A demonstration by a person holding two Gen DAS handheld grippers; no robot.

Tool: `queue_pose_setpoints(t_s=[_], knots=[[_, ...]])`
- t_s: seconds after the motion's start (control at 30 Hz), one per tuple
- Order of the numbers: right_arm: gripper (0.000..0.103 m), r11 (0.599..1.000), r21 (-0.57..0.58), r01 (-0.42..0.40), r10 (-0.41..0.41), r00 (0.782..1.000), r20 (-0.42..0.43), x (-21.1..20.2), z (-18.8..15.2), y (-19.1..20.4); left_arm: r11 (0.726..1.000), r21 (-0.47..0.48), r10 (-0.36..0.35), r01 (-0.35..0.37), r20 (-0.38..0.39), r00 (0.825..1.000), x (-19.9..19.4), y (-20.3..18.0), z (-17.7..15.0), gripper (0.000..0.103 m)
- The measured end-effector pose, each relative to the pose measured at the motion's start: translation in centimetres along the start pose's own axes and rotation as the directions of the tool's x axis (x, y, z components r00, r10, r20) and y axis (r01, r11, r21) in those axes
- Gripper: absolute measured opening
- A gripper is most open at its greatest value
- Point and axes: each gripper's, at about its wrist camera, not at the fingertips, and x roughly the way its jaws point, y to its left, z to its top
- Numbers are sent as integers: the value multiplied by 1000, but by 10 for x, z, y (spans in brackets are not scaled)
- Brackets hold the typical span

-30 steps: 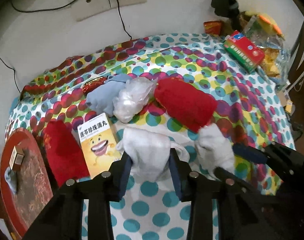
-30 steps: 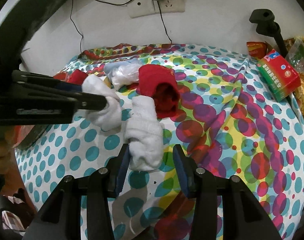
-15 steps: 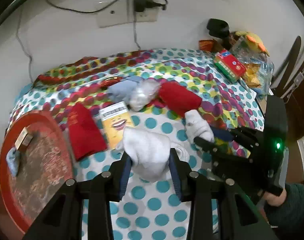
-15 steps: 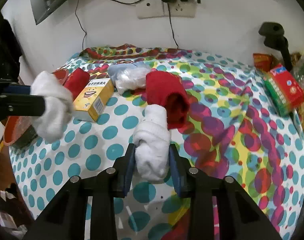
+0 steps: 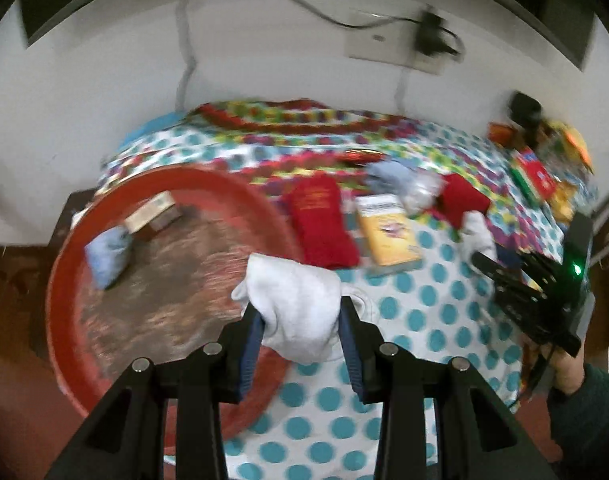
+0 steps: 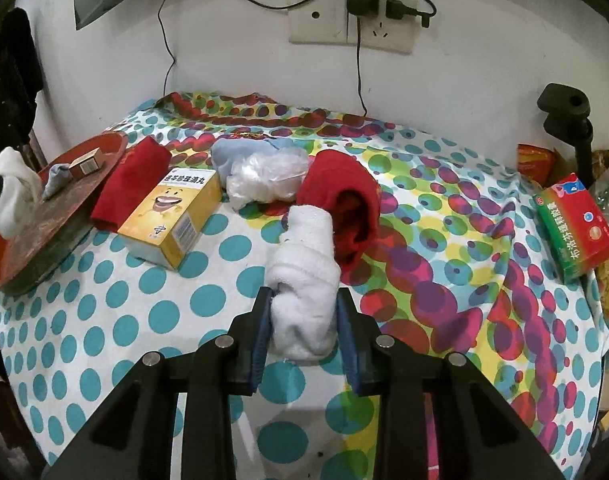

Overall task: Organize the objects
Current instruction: 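Carry the white sock onto the red tray and open the left gripper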

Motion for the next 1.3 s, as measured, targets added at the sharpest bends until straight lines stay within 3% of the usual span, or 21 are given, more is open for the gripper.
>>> queue_pose_setpoints(t_s=[0.27,0.53,0.9,1.3], knots=[[29,1000,-7,8,-8,1000,-9,1,1,2,988,-106,112,-112,-7,994,-6,70,2,37],[30,1000,-4,3,-3,1000,-30,5,1,1,966,-162,193,-203,-73,978,5,127,-1,37],[30,1000,-12,10,-11,999,-43,8,1,2,927,-282,213,-246,-143,966,24,201,0,37],[31,1000,-18,17,-18,999,-49,9,1,2,921,-277,228,-273,-182,956,49,218,4,39]])
